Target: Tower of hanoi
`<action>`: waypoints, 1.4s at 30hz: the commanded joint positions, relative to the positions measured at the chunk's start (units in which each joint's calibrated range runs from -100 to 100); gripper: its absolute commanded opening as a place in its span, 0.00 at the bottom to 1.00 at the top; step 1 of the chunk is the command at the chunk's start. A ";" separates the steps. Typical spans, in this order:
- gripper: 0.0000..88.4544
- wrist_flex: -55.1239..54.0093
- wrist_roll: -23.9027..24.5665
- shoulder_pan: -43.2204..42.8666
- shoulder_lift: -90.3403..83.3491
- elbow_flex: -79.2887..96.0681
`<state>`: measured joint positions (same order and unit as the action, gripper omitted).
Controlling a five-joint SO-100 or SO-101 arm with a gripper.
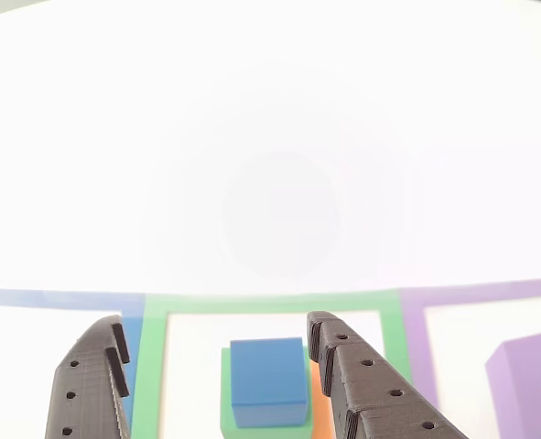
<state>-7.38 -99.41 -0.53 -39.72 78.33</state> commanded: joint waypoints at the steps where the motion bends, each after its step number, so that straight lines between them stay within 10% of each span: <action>1: 0.08 18.07 -0.59 -0.62 -10.54 -9.87; 20: 0.00 97.18 -0.59 5.42 -14.01 -71.15; 42: 0.02 94.83 -0.59 26.61 -14.82 -63.15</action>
<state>92.13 -100.00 23.13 -52.55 11.14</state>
